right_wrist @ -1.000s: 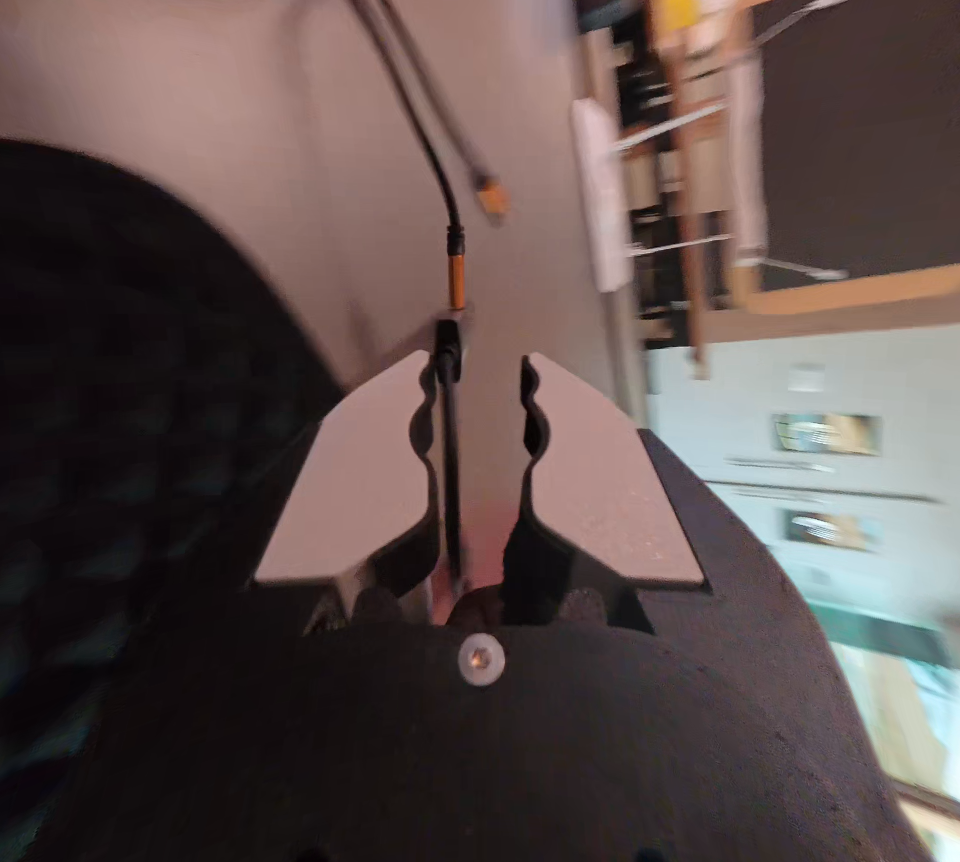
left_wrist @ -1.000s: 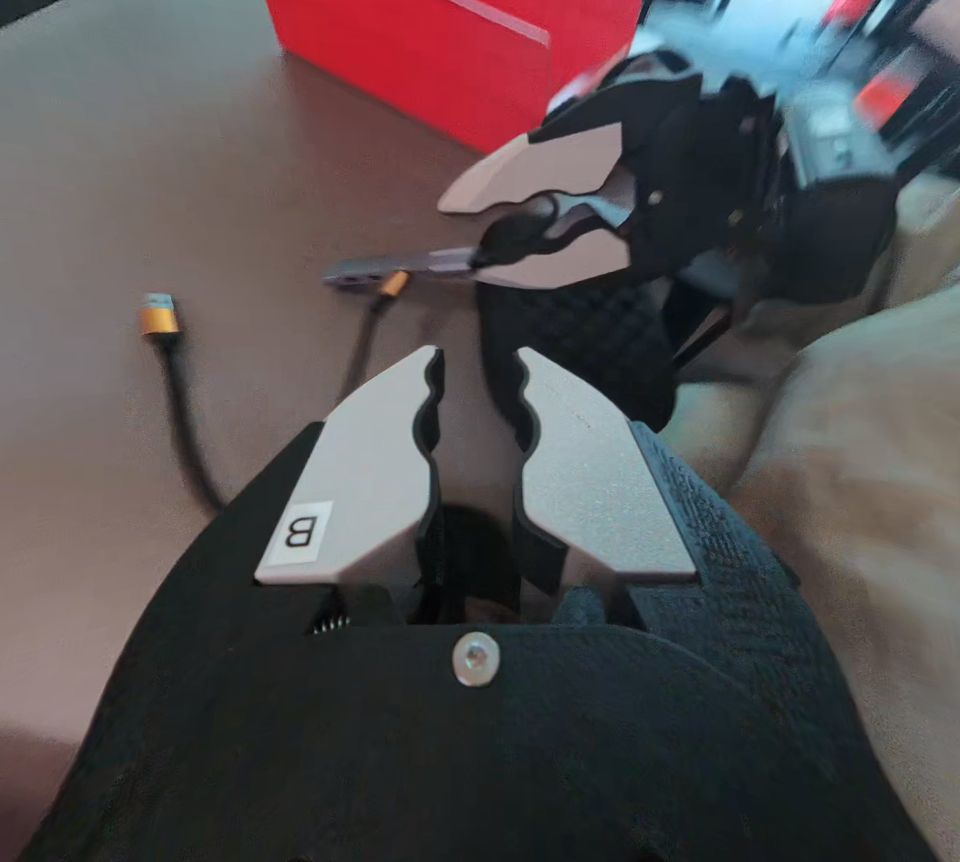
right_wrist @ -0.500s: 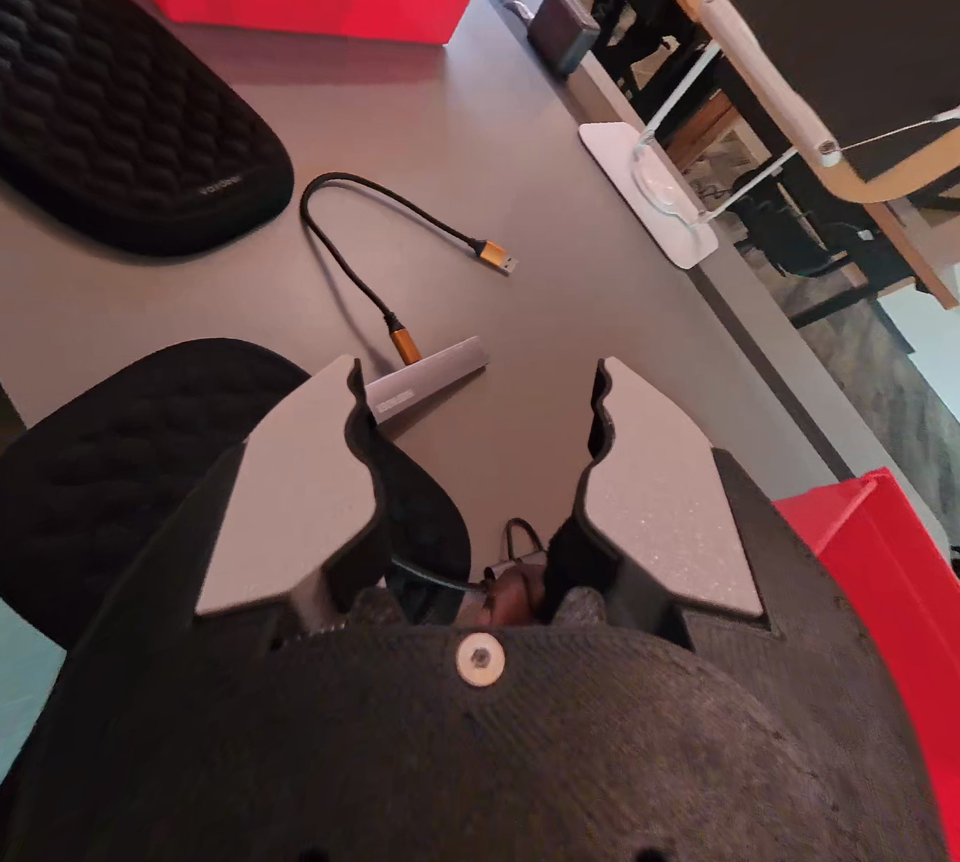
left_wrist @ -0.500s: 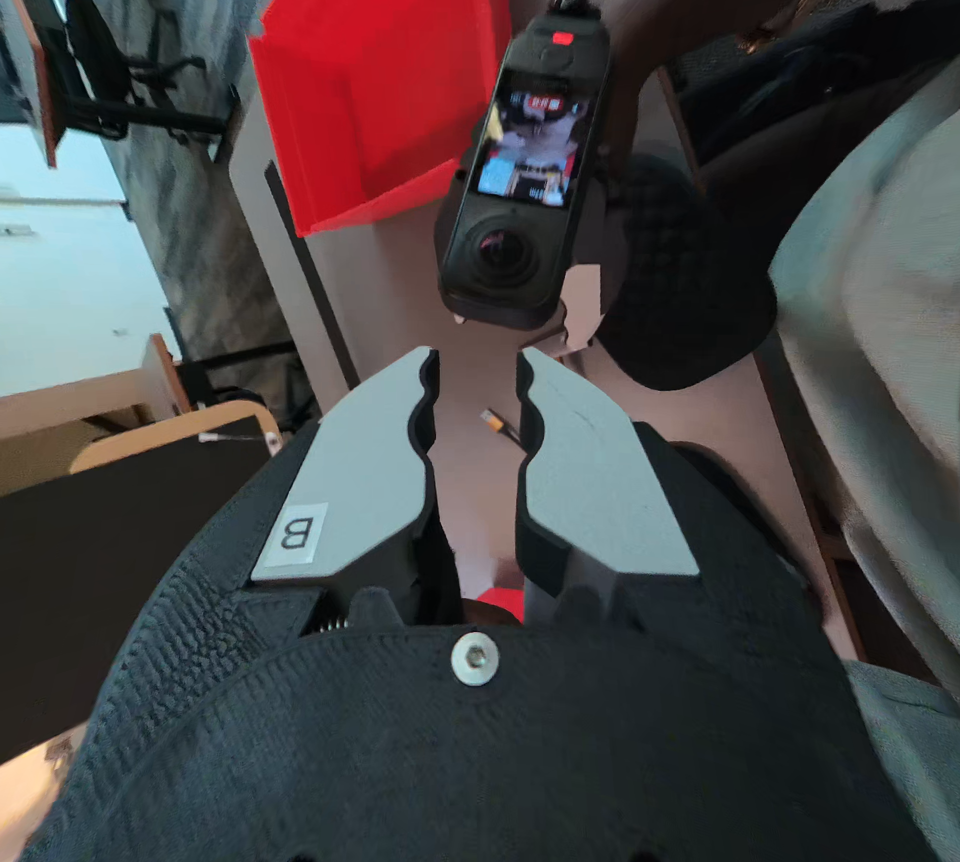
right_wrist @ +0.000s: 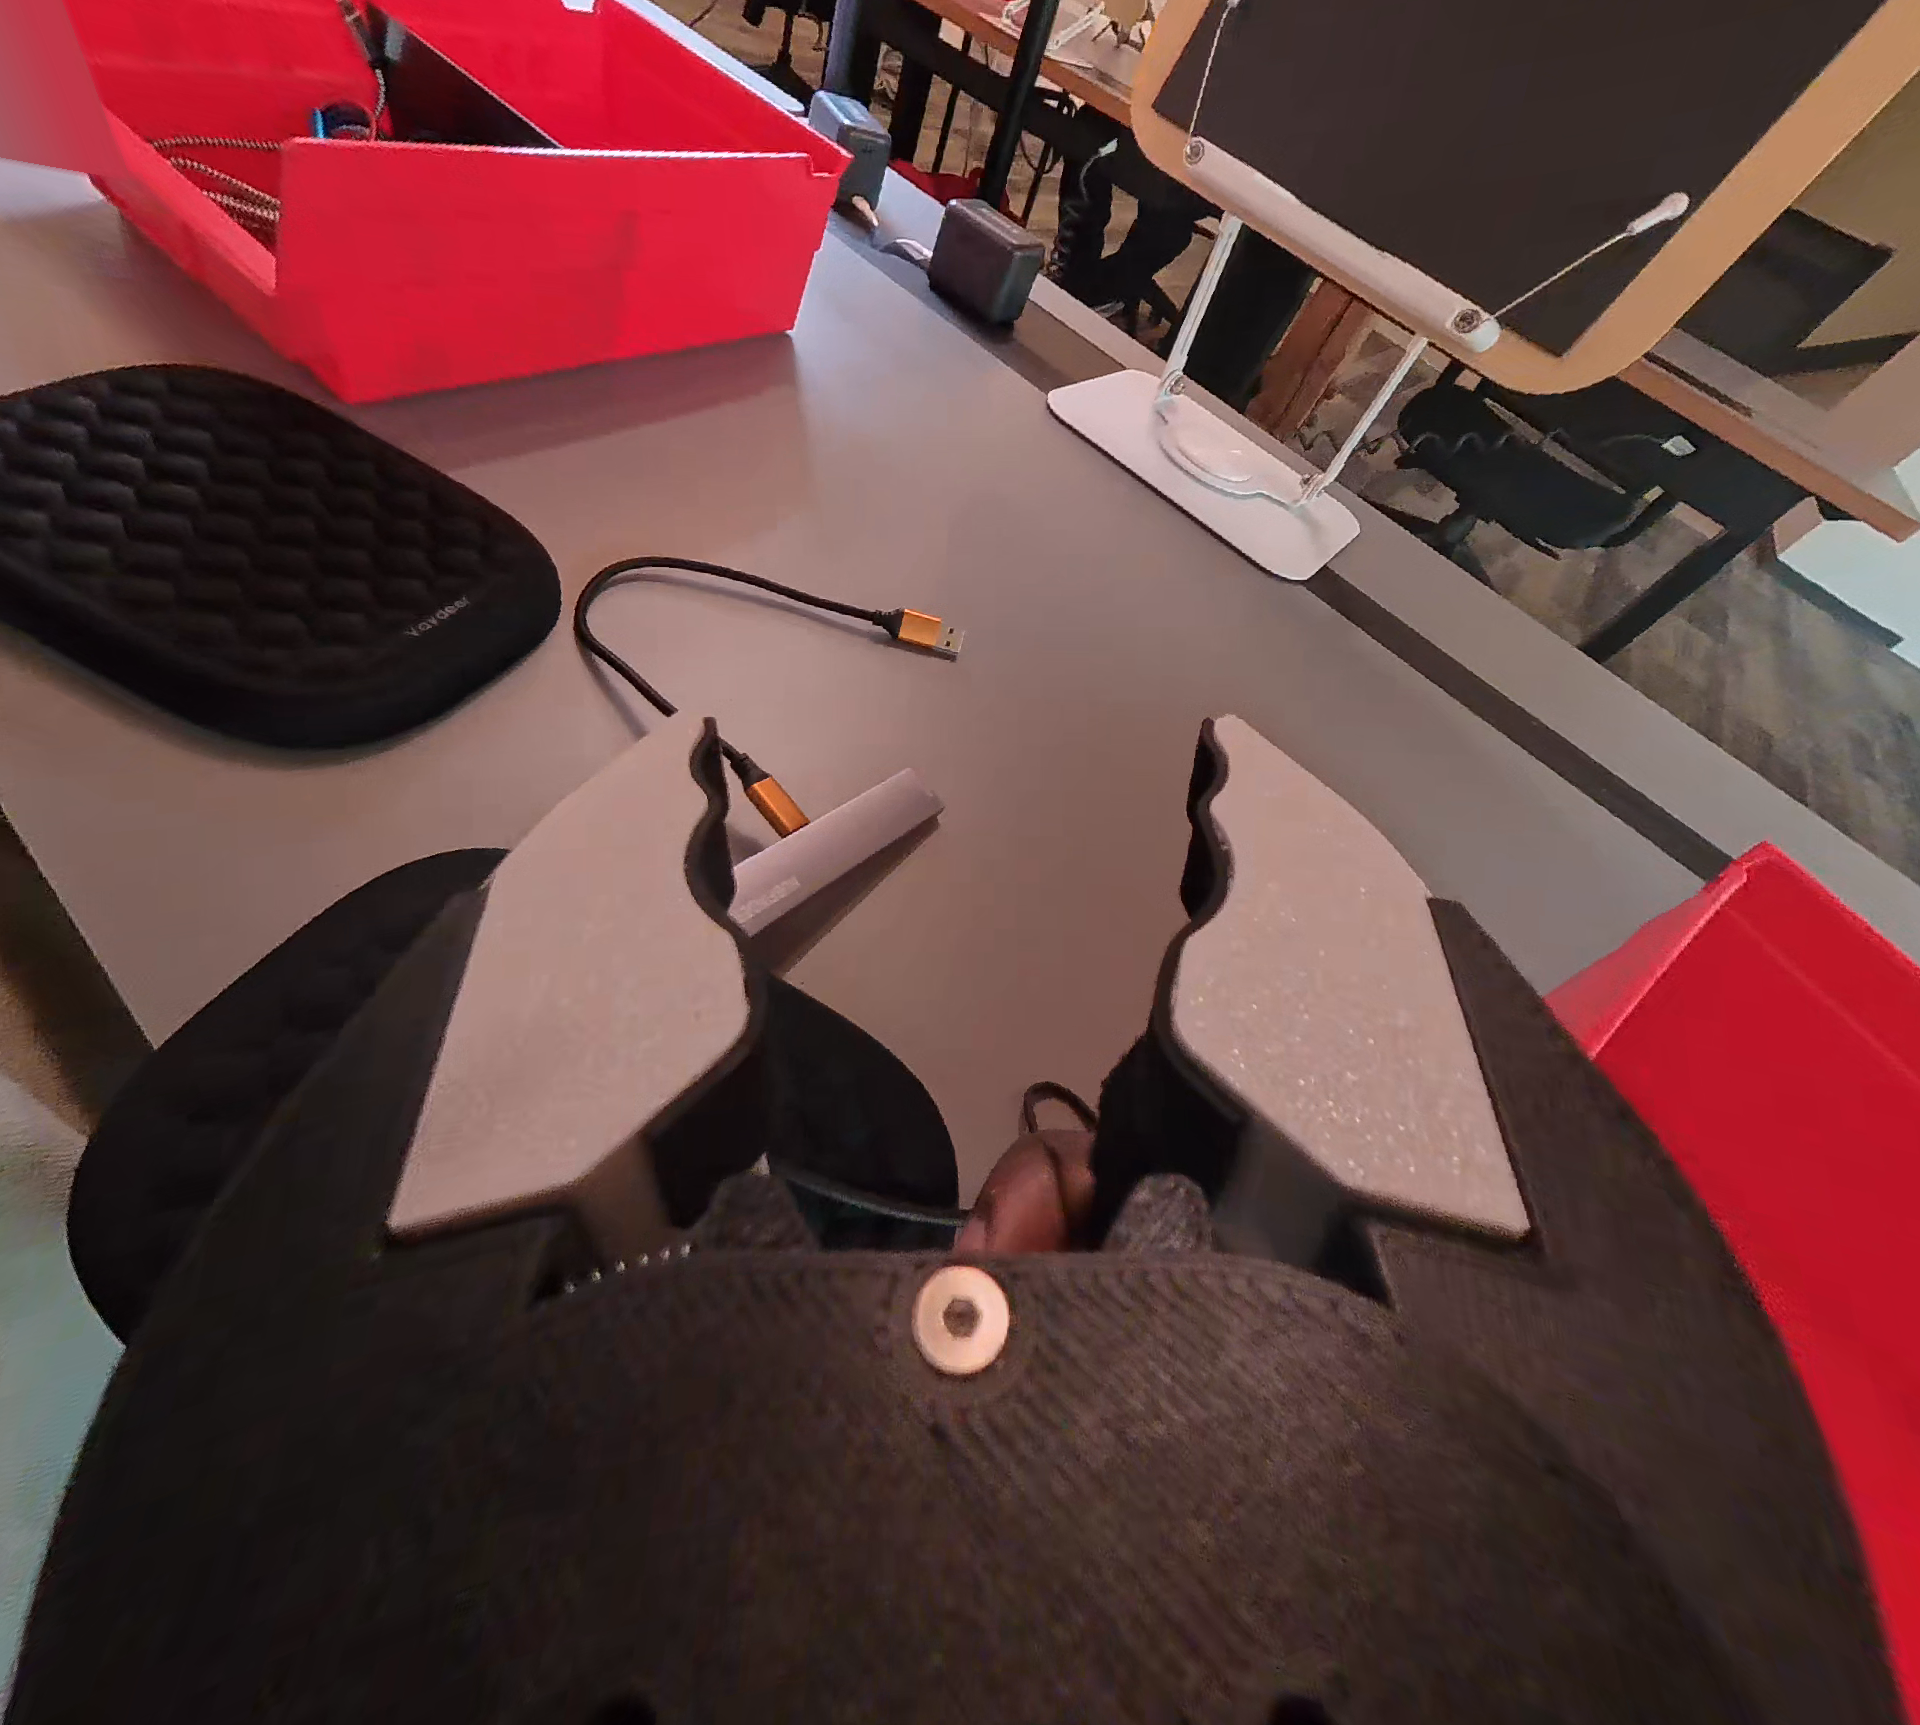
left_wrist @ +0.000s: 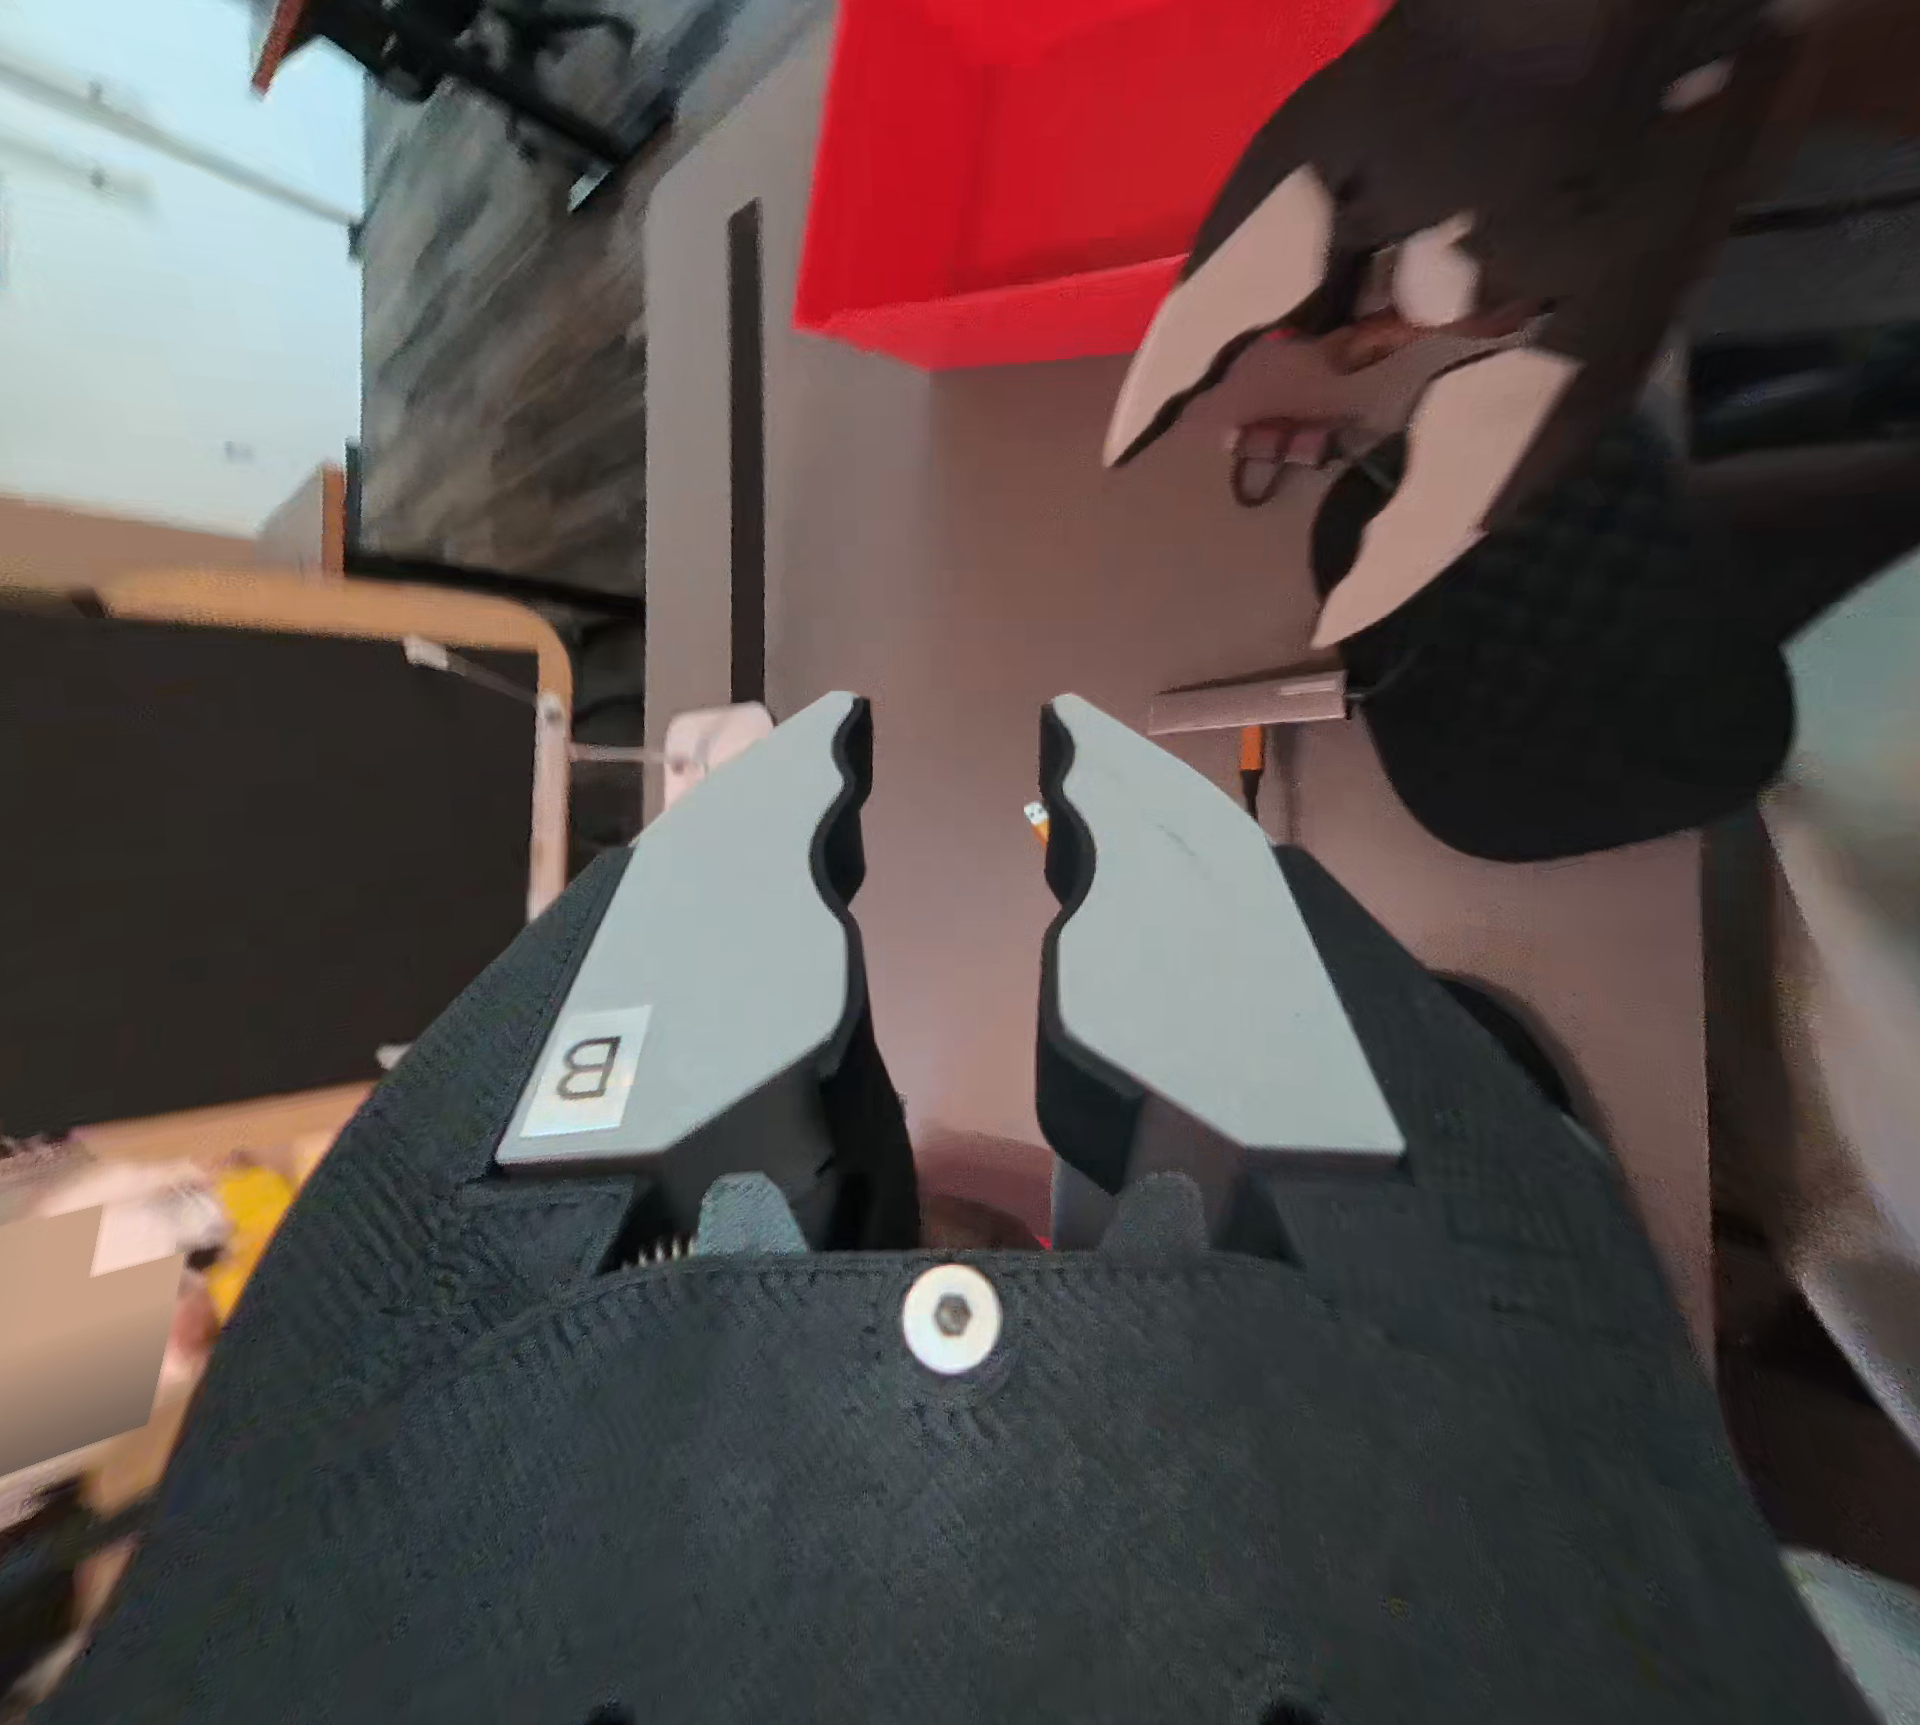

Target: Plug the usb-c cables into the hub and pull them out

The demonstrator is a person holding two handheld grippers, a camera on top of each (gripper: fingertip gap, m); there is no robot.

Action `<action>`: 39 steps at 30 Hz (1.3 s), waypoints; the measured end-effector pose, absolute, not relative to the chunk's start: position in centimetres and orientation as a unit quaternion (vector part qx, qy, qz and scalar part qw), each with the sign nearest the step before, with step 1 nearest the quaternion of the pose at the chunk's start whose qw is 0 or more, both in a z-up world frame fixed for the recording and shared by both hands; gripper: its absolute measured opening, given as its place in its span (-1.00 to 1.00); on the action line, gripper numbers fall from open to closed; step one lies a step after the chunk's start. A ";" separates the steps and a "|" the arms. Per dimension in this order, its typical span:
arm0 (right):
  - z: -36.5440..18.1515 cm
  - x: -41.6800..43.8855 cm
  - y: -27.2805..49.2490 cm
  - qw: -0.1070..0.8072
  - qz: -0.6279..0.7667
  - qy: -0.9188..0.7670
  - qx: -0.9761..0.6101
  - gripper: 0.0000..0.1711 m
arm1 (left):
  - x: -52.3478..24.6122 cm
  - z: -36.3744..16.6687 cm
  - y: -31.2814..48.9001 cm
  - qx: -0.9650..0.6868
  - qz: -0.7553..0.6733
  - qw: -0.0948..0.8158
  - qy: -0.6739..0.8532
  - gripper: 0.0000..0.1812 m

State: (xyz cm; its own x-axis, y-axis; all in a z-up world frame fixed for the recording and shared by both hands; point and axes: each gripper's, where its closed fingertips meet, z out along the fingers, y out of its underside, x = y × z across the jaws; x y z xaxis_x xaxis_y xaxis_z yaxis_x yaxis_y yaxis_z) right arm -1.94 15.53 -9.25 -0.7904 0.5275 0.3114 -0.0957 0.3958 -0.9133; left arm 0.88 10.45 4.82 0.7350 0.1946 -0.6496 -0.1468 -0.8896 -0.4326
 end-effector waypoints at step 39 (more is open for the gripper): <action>-9.2 -2.4 16.2 0.325 0.541 -0.764 -0.133 -0.10 | -0.5 -21.6 -27.8 -0.968 0.204 0.008 -0.144 -0.60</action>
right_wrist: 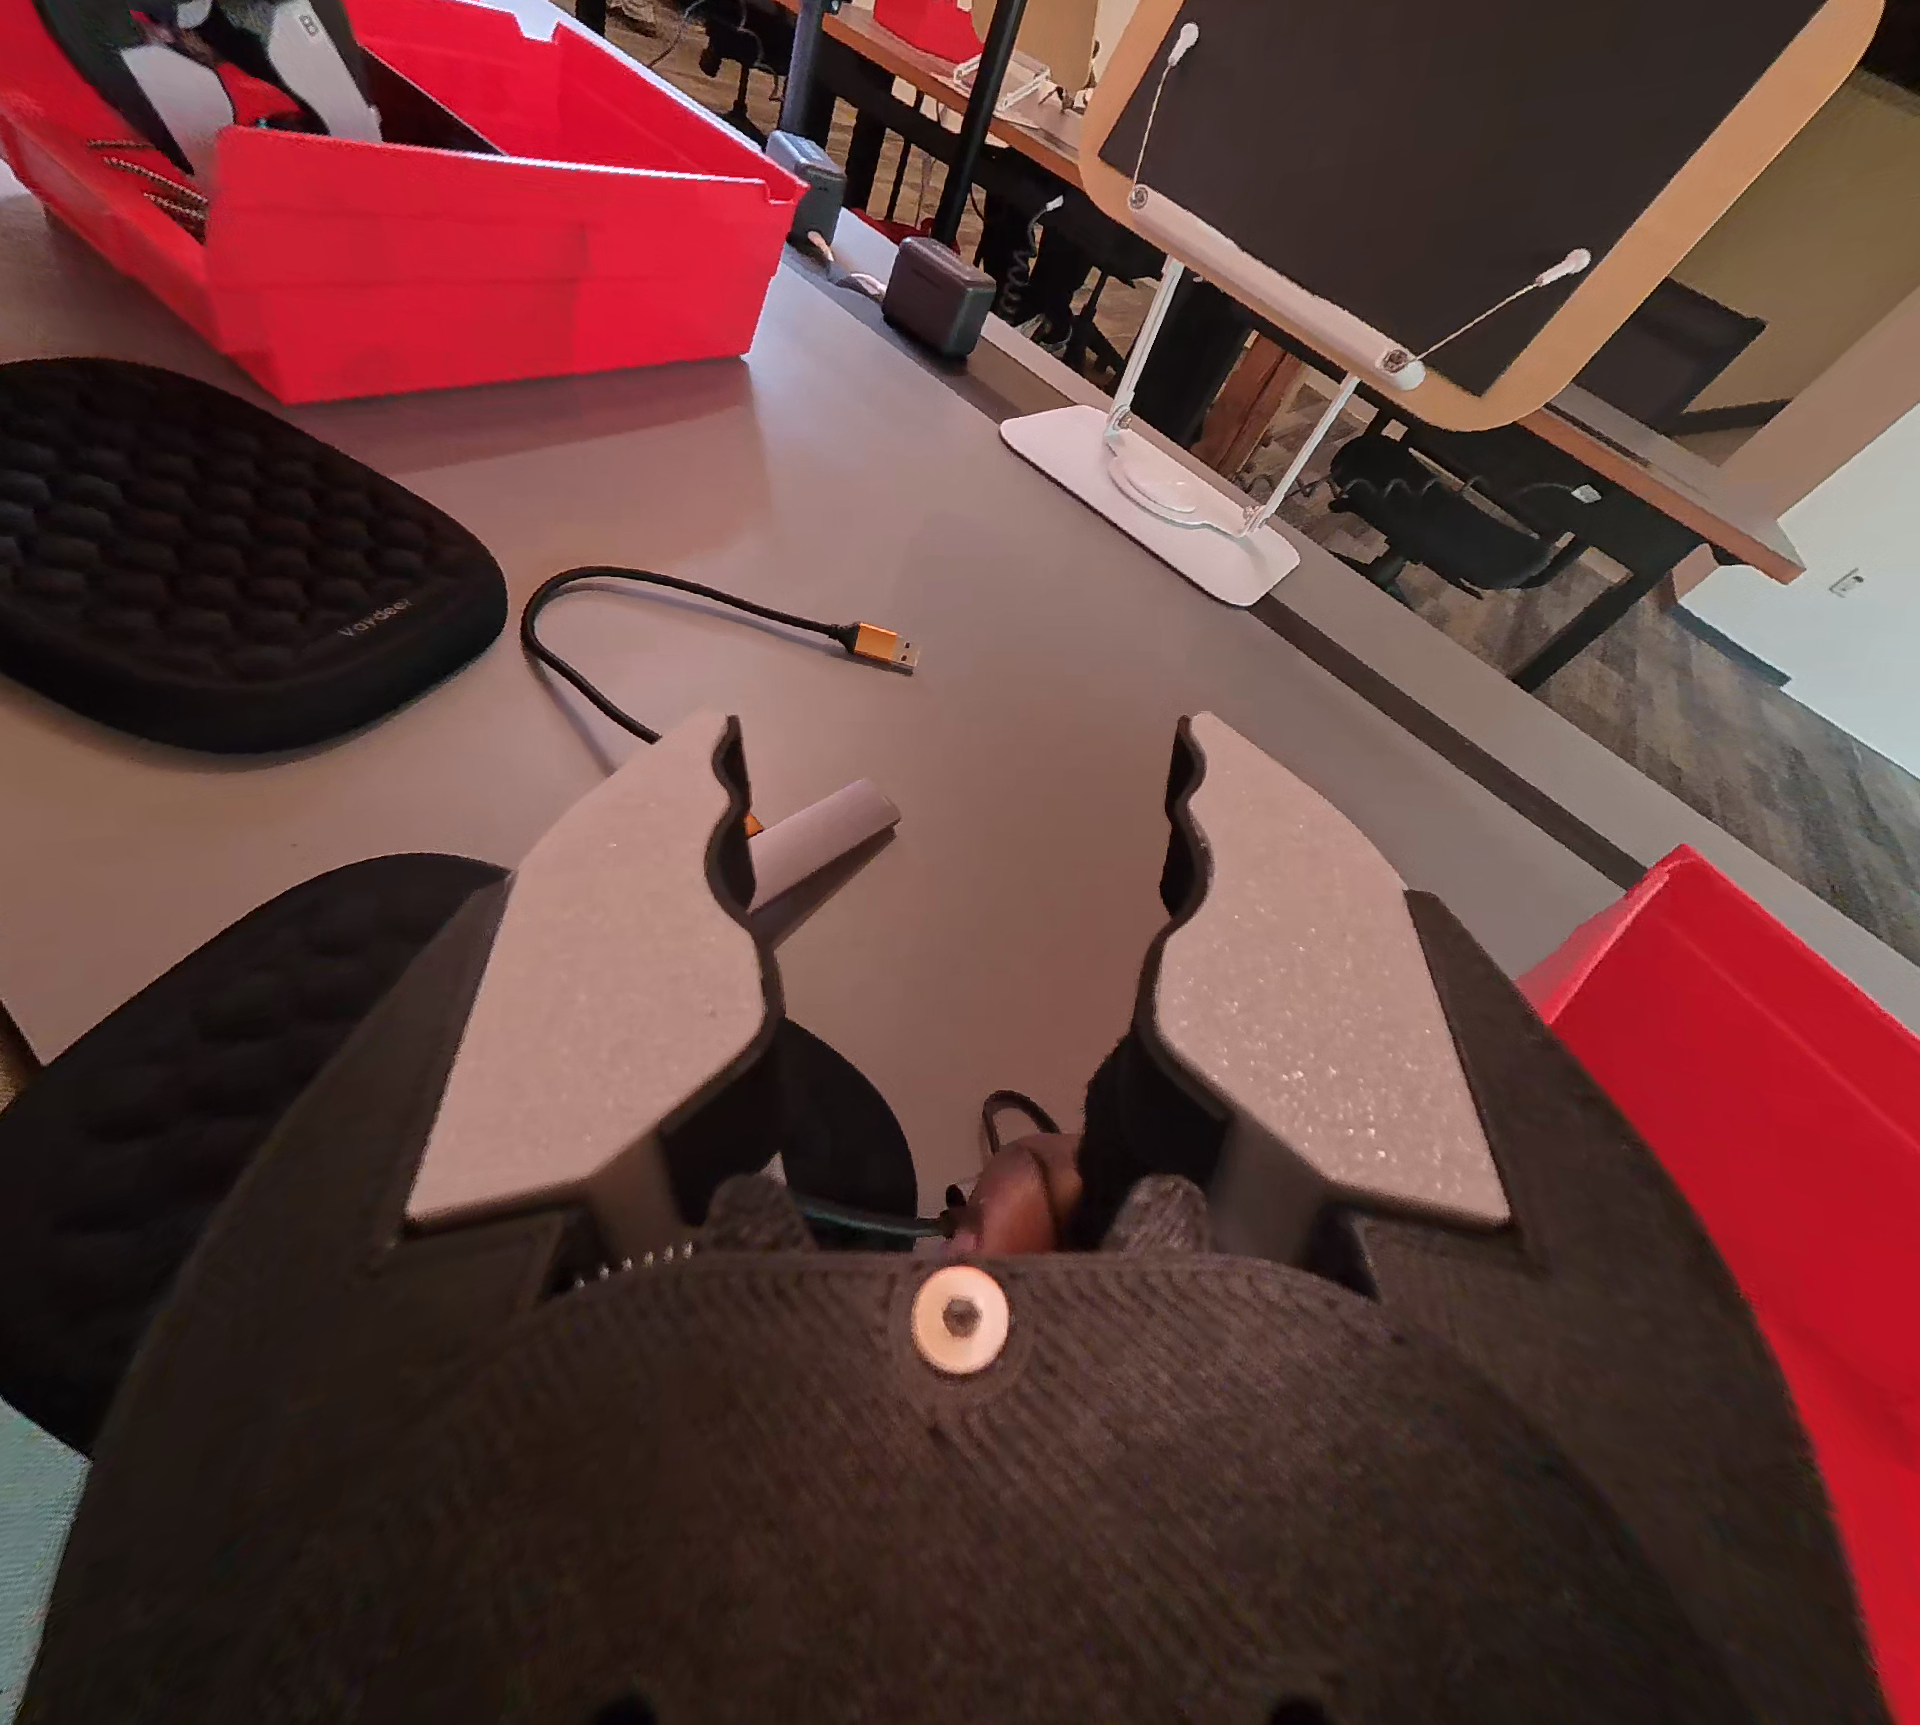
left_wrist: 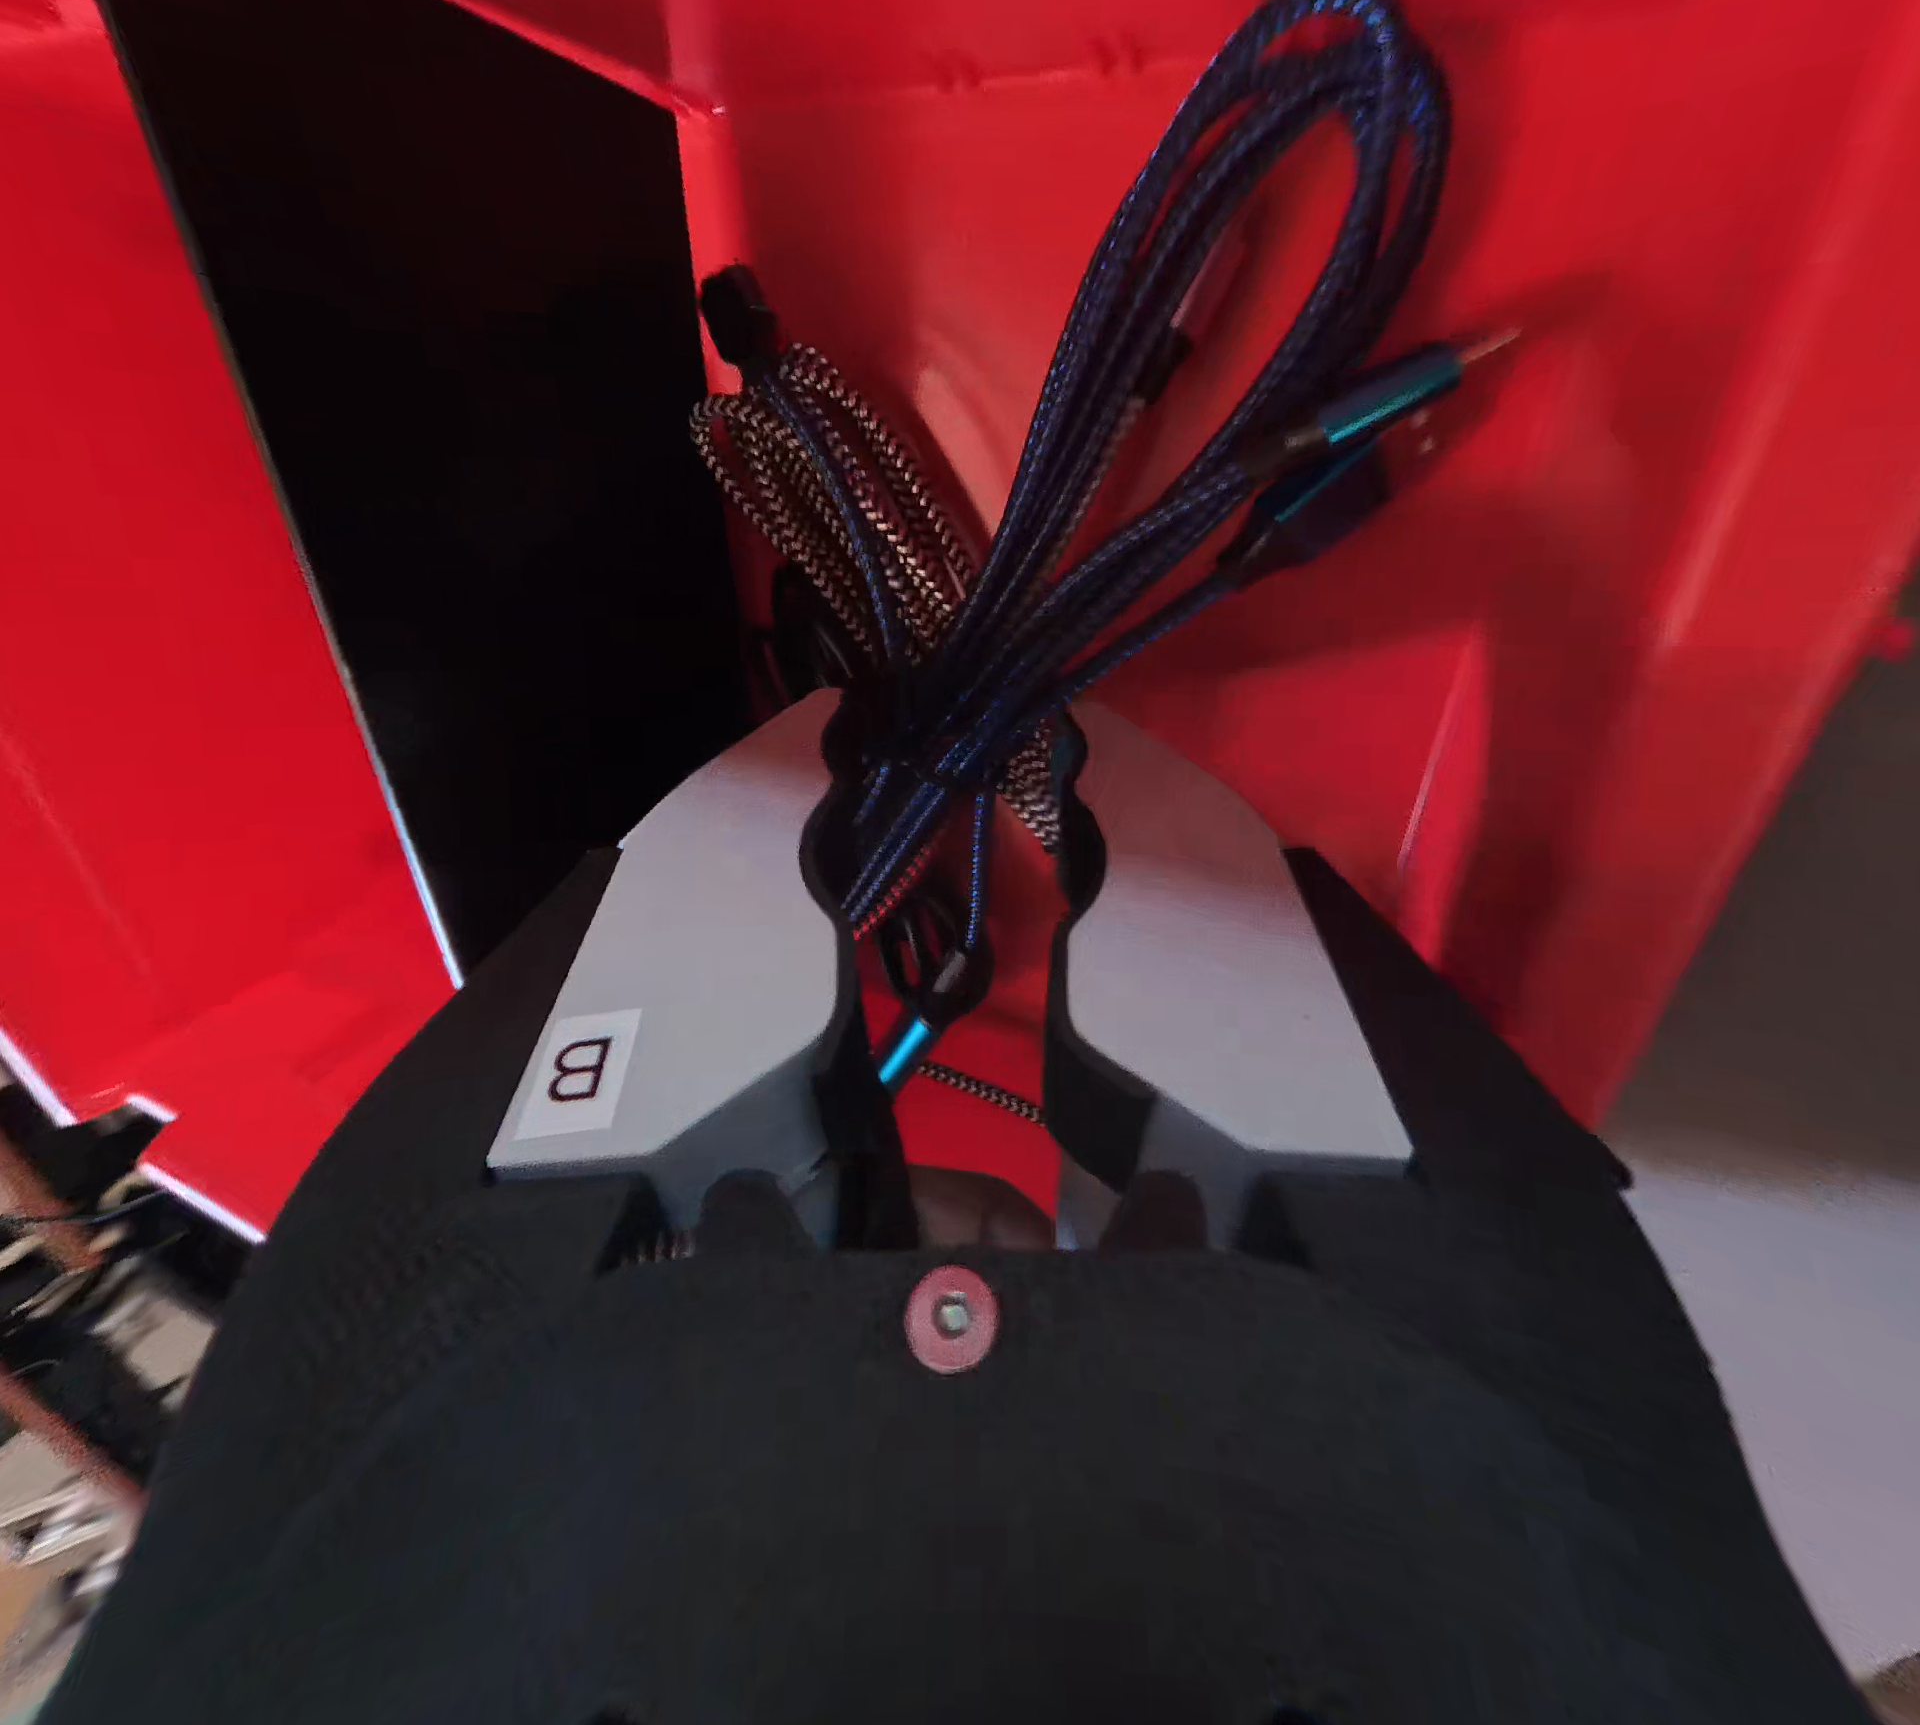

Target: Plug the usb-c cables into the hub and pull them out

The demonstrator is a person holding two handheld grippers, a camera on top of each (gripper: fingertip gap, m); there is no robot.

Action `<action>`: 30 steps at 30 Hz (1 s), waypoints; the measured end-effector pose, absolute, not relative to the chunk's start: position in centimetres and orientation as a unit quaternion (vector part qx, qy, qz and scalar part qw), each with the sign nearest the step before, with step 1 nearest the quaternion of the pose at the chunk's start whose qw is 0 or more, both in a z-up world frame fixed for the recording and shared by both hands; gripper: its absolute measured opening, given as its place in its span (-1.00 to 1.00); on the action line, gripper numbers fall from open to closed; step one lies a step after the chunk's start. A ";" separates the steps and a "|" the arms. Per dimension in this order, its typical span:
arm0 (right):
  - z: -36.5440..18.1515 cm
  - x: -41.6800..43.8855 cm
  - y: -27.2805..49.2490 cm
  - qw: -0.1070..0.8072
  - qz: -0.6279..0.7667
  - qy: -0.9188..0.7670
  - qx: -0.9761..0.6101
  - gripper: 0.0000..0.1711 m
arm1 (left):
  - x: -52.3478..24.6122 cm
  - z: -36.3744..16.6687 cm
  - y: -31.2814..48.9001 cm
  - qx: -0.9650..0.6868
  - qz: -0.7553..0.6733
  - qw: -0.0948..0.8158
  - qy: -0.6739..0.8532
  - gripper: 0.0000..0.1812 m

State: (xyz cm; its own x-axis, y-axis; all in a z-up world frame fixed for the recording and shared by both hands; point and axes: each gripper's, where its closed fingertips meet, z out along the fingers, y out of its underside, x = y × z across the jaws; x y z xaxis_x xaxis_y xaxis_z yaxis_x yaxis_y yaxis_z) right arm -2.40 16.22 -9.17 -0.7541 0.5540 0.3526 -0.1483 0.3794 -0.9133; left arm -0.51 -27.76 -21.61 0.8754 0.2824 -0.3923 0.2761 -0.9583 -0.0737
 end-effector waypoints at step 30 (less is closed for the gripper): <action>-8.0 1.2 11.5 0.223 0.637 -0.732 -0.097 -0.29 | 1.4 -3.7 -16.7 -0.729 0.646 0.197 -0.107 -0.76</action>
